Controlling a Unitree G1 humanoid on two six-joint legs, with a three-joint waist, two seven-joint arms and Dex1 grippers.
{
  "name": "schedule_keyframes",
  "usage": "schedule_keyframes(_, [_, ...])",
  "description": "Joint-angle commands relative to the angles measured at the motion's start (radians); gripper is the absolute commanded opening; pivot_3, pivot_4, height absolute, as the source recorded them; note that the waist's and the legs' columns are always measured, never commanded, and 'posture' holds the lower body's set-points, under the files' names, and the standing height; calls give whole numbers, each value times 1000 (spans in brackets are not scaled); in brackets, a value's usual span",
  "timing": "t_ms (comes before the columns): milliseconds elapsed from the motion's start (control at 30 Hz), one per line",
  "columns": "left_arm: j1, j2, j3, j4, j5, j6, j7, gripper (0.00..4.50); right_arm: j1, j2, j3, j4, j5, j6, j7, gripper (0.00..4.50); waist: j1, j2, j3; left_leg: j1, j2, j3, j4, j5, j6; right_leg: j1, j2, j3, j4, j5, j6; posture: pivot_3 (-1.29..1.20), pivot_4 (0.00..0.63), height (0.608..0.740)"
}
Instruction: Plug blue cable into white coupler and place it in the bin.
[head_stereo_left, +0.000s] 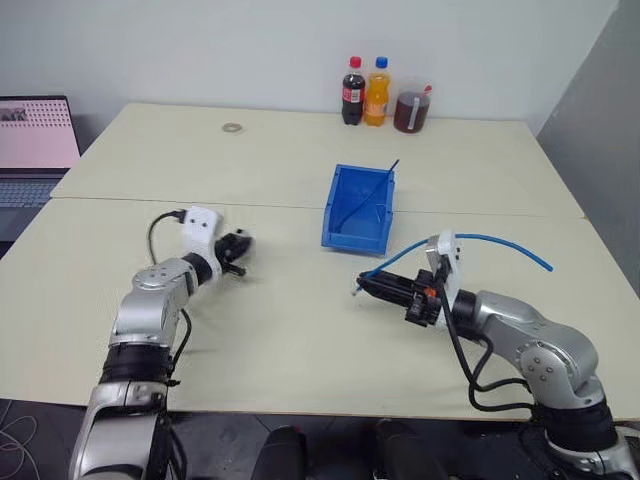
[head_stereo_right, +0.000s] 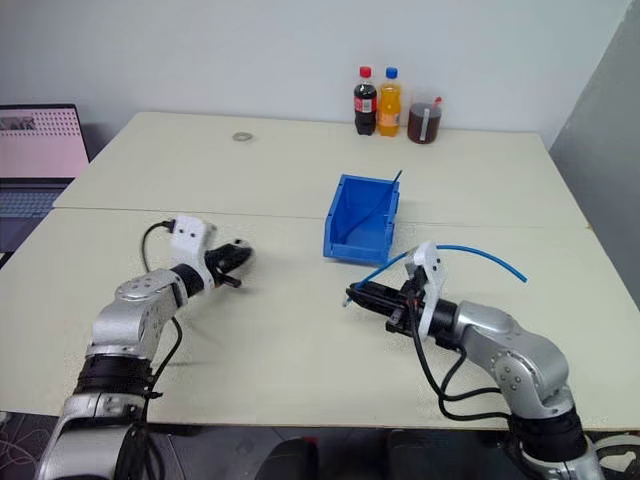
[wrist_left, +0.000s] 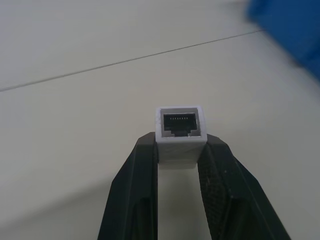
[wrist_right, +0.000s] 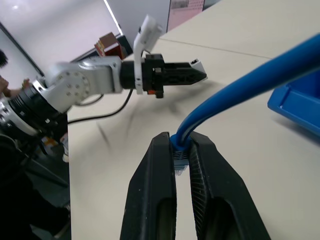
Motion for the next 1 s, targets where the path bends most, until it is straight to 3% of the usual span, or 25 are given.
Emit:
schedule_keyframes(33, [28, 112, -107, -207, -17, -26, -254, 780, 45, -58, -20, -101, -4, -19, 26, 92, -2, 0, 0, 1, 0, 0, -1, 0, 0, 0, 0, 1, 0, -1, 2, 0, 150, 740])
schedule_keyframes(267, [6, 212, -300, -223, 87, -179, -531, 780, 98, -142, 14, -151, -71, -65, 60, 92, -4, 1, 0, 3, 0, 1, 0, 0, 0, 1, 5, 2, 0, -3, 3, 0, 150, 740])
schedule_keyframes(433, [-38, 188, -373, -139, 155, -287, -609, 780, 96, -136, 39, -143, -119, -114, 64, 92, -2, 1, 0, 2, -1, 1, 0, 0, 1, 1, 6, 2, -1, -3, 3, 0, 150, 740])
schedule_keyframes(733, [-54, 130, -420, -56, 221, -348, -651, 780, -130, 8, 226, 61, -284, -224, 92, 92, -4, 1, 0, 2, 1, 1, 1, 0, 1, 0, 9, 2, 0, -3, 2, 0, 150, 740])
schedule_keyframes(1000, [-58, 116, -413, -44, 221, -320, -676, 780, -218, 99, 363, 246, -433, -345, 152, 92, -1, 1, 0, 1, 0, 1, 1, 0, 1, 0, 8, 2, -1, -3, 2, 0, 150, 740])
